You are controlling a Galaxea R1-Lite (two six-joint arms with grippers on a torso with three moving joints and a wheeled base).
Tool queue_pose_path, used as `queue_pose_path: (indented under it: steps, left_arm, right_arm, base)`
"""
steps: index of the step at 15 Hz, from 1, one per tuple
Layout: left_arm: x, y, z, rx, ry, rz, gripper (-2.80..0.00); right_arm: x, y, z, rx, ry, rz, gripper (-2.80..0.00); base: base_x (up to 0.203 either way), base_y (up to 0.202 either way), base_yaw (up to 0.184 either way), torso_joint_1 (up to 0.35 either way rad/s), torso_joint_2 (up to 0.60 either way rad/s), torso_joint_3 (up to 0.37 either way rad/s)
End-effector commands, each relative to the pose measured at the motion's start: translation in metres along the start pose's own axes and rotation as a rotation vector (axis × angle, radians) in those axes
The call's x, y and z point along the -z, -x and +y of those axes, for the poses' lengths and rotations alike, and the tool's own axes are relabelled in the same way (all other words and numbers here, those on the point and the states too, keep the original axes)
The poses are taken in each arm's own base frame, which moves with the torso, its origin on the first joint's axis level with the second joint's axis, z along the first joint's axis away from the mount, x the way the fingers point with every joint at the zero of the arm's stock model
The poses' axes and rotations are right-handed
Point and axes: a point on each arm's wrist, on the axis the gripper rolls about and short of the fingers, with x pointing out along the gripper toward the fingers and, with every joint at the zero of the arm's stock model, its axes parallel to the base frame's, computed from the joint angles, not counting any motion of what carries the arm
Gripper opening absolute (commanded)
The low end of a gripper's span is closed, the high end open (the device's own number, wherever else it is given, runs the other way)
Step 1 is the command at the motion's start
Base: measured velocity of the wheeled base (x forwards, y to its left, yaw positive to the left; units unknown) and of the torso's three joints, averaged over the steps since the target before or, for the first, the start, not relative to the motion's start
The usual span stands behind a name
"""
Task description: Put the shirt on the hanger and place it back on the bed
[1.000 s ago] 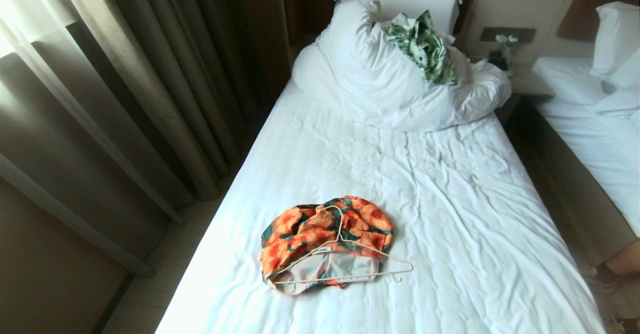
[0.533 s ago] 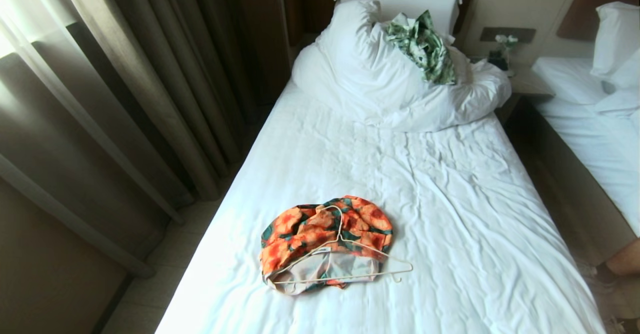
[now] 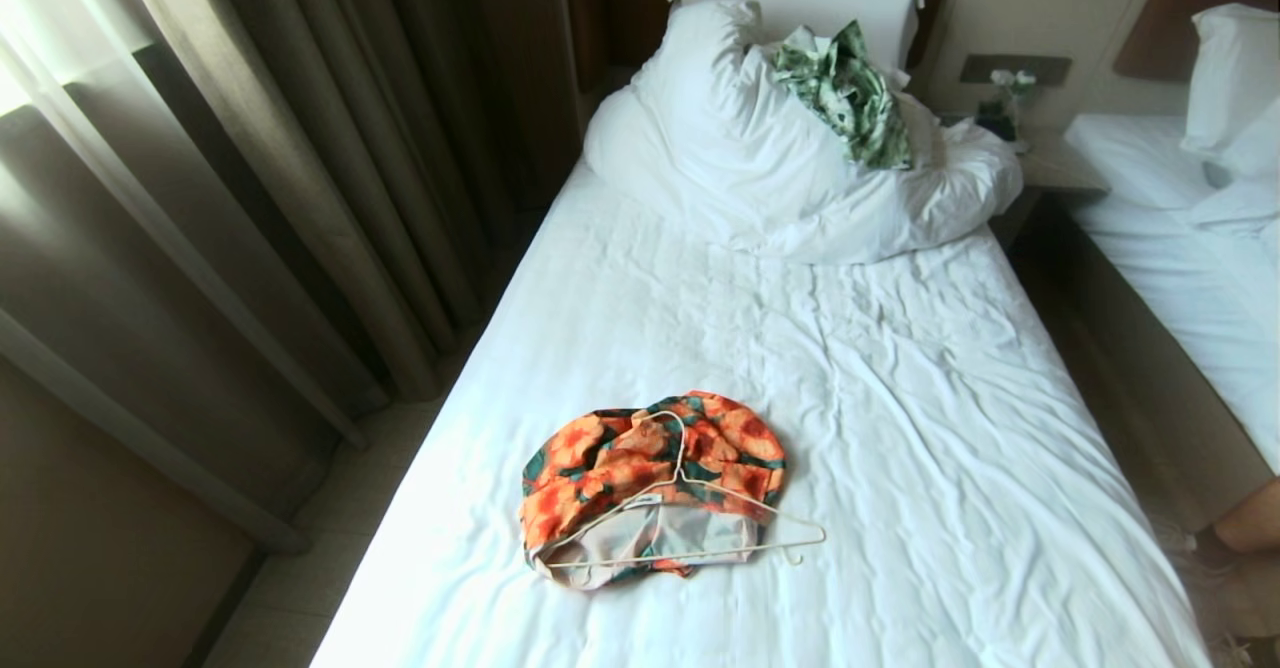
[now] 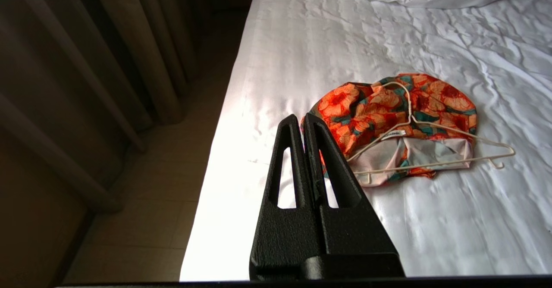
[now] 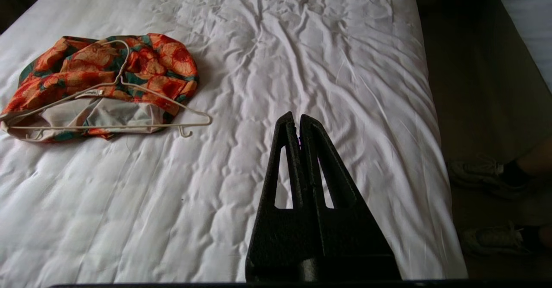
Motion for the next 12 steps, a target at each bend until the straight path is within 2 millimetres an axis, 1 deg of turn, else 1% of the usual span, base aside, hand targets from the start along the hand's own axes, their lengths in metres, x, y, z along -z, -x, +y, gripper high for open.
queue_pose_path:
  steps: [1,8,12]
  left_arm:
    - [0.009,-0.0022,-0.0004,0.002,0.0,0.035,-2.8]
    - [0.009,-0.0022,-0.0004,0.002,0.0,0.035,-2.8]
    - [0.0089,-0.0022,-0.0004,0.002,0.0,0.034,-2.8]
  right_arm:
    - [0.0001,0.0001,0.0,0.0,0.0,-0.002,-2.8]
    - [-0.0004,0.0001,-0.0005,0.022,-0.056,-0.007,-2.8]
    - [-0.0004,0.0001,-0.0005,0.021,-0.058,-0.007,-2.8]
  base:
    - [0.0,0.0,0.0,0.0,0.0,0.0]
    - [0.0,0.0,0.0,0.0,0.0,0.0]
    - [0.0,0.0,0.0,0.0,0.0,0.0]
